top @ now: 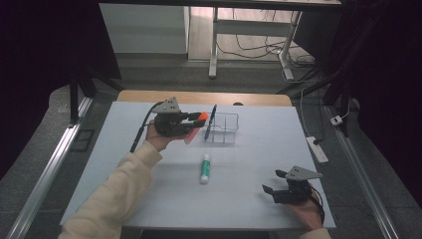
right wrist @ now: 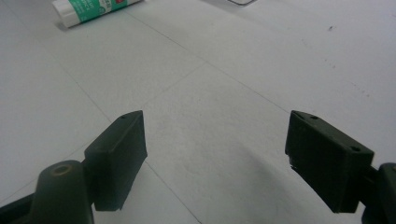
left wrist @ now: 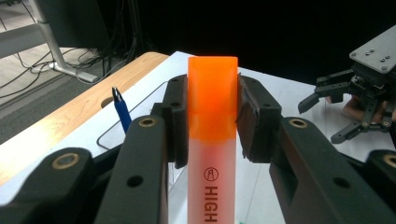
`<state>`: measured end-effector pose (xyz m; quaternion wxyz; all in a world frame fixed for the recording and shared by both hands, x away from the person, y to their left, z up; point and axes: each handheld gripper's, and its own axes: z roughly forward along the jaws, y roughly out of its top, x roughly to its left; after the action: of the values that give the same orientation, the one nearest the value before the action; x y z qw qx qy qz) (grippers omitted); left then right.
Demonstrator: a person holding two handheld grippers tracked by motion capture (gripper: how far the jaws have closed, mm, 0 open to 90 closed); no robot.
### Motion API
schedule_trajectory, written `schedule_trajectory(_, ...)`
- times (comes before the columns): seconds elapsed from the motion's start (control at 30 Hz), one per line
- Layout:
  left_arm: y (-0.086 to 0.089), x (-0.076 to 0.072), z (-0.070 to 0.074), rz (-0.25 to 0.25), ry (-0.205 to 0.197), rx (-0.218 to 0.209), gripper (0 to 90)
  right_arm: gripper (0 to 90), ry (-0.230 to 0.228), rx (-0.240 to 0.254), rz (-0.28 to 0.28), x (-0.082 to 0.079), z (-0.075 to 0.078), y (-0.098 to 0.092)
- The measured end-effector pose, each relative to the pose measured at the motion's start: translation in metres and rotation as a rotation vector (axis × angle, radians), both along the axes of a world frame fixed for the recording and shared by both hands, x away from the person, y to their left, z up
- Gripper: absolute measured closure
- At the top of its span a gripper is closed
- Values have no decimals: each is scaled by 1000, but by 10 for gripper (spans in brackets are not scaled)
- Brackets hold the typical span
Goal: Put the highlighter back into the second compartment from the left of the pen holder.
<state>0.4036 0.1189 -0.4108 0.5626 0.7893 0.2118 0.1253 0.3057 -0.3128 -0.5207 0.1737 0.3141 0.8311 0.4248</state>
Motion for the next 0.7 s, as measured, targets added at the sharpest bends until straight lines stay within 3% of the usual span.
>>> schedule_trajectory(0.7, -35, 31, 10, 12, 9, -37, 661, 199, 6, 1, 3, 0, 0, -1)
